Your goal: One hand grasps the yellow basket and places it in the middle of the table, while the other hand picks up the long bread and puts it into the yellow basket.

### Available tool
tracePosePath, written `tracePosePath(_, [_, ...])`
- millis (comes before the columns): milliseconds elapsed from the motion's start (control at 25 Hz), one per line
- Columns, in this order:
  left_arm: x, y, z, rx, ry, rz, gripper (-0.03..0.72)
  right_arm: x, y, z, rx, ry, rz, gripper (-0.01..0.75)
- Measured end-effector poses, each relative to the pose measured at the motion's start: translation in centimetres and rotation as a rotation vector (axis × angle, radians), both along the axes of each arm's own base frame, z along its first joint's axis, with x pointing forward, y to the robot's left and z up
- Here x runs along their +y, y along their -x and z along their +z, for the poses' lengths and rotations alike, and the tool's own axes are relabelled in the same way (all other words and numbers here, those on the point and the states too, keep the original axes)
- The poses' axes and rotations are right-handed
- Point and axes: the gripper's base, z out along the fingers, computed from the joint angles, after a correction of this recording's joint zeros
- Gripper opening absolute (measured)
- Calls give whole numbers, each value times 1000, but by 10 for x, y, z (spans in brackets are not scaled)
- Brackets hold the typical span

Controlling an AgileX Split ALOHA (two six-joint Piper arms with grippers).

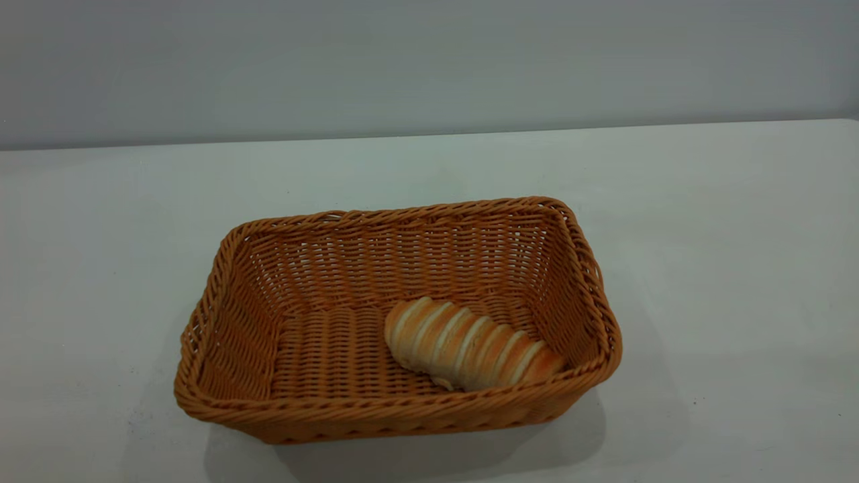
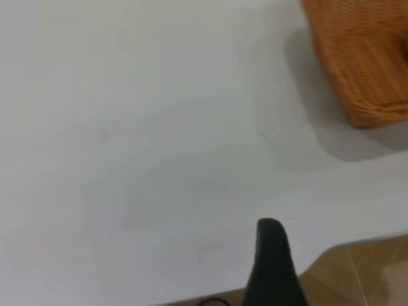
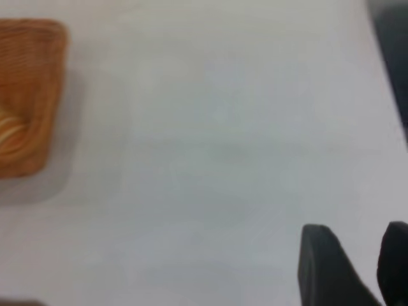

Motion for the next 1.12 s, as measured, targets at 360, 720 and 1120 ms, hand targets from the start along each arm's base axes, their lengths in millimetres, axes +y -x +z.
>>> tracePosePath(360, [-1, 0, 0, 0, 0, 48, 594, 1, 0, 0, 0, -1, -60, 245])
tracePosePath(720, [-1, 0, 0, 0, 0, 48, 594, 1, 0, 0, 0, -1, -47, 245])
tracePosePath(1120, [-1, 0, 0, 0, 0, 48, 594, 0, 0, 0, 0, -2, 3, 245])
